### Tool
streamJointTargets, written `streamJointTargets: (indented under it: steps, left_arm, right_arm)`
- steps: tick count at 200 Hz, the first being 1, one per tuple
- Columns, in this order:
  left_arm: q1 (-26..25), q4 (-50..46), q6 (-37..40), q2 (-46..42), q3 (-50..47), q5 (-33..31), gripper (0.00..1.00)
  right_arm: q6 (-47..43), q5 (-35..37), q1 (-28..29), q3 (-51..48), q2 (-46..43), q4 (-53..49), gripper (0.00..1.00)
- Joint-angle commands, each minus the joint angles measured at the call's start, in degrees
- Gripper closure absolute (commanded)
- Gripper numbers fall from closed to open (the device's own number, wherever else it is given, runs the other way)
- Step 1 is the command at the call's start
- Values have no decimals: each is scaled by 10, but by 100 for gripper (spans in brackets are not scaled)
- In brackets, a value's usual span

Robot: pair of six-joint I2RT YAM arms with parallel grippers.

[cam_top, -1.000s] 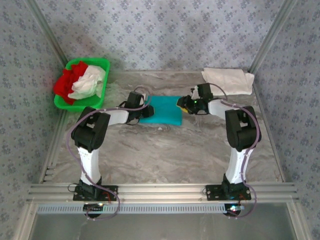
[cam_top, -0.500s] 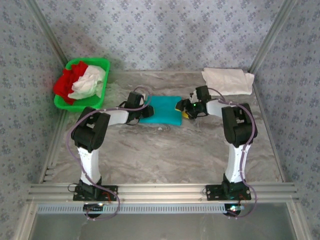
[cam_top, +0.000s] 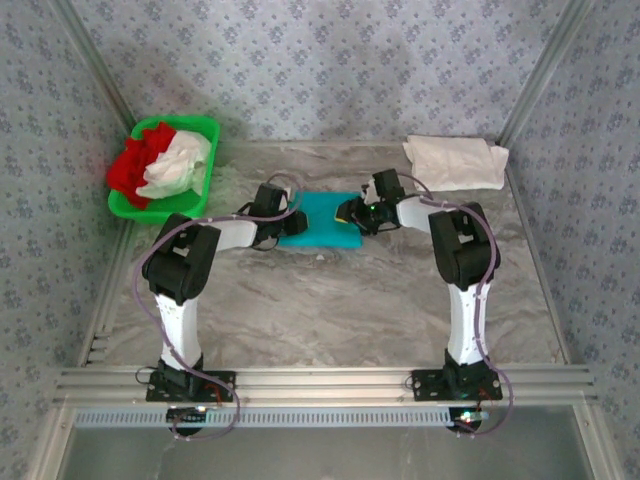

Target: Fold and stack the t-shirts

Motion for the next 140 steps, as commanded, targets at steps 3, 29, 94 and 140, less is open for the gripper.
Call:
streamJointTargets:
  steps: [3, 29, 94, 140]
  left_arm:
    - [-5, 1, -8, 3, -3, 2, 72]
    - [-5, 4, -11, -9, -10, 2, 71]
    - [-1, -12, 3, -149, -53, -46, 39]
    - [13, -48, 47, -311, -112, -136, 34]
  right_arm:
    - [18, -9, 7, 26, 13, 4, 67]
    - [15, 7, 2, 38, 12, -8, 96]
    - [-65, 73, -33, 122, 29, -148, 100]
    - [-195, 131, -58, 238, 50, -305, 100]
